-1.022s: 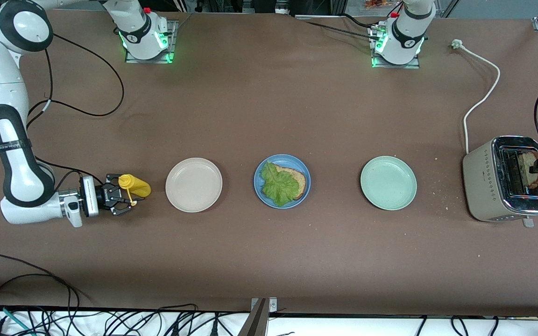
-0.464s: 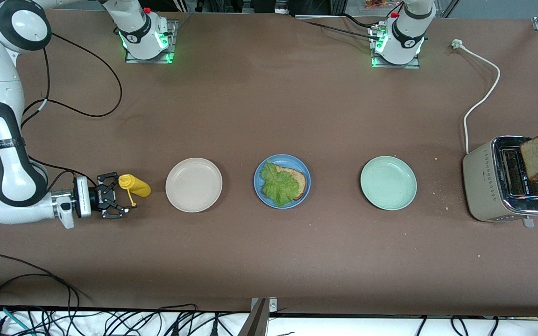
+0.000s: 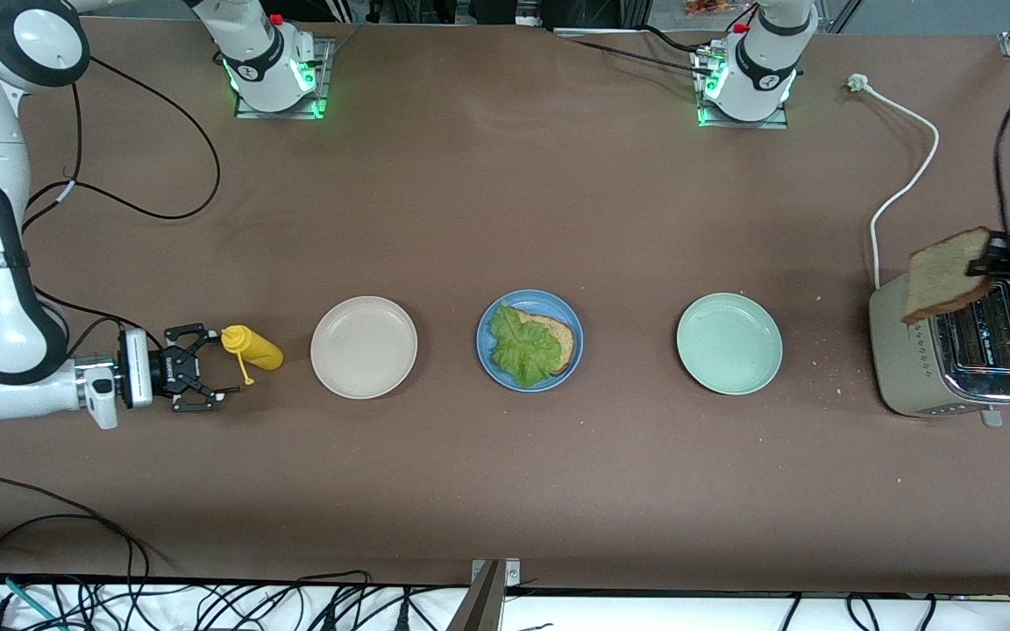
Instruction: Make sandwich in blue plate with both arms
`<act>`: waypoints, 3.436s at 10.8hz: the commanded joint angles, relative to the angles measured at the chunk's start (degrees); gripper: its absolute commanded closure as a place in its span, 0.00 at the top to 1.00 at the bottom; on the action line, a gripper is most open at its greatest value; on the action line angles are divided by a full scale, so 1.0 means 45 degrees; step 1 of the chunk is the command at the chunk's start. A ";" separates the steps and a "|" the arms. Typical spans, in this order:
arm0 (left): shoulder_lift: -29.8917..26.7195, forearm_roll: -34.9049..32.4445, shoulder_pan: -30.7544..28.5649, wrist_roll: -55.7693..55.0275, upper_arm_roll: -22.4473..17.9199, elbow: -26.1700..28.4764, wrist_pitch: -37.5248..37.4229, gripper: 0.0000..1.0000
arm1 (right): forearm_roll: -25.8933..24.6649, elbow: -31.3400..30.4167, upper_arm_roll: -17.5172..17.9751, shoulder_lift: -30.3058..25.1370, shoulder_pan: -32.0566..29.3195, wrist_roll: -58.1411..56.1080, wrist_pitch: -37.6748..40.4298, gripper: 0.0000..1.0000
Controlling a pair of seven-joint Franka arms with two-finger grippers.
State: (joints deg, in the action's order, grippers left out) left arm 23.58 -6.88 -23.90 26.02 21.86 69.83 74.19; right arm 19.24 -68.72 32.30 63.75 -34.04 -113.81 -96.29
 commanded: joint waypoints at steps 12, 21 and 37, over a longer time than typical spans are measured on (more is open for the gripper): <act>0.6085 1.0373 0.5013 -0.1818 0.1119 0.0791 0.6433 0.00 | -0.0465 -0.1721 -0.5712 -0.7503 0.4516 0.8478 0.0829 1.00; 0.7397 1.1314 0.5623 -0.0942 0.0611 0.0771 0.8377 1.00 | -0.1616 -0.2421 -0.7723 -1.1076 0.8478 2.1937 0.2083 1.00; -0.0796 0.1919 0.5833 -0.3947 -0.2132 0.1236 0.3243 1.00 | -0.3944 -0.4907 -0.9208 -1.3992 0.9402 2.2030 0.1282 1.00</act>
State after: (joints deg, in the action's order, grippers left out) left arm 30.28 4.90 -1.95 10.29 20.86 70.57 91.21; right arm 1.57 -93.16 -8.59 0.36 8.40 -14.07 -92.37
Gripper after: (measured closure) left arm 0.000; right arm 0.000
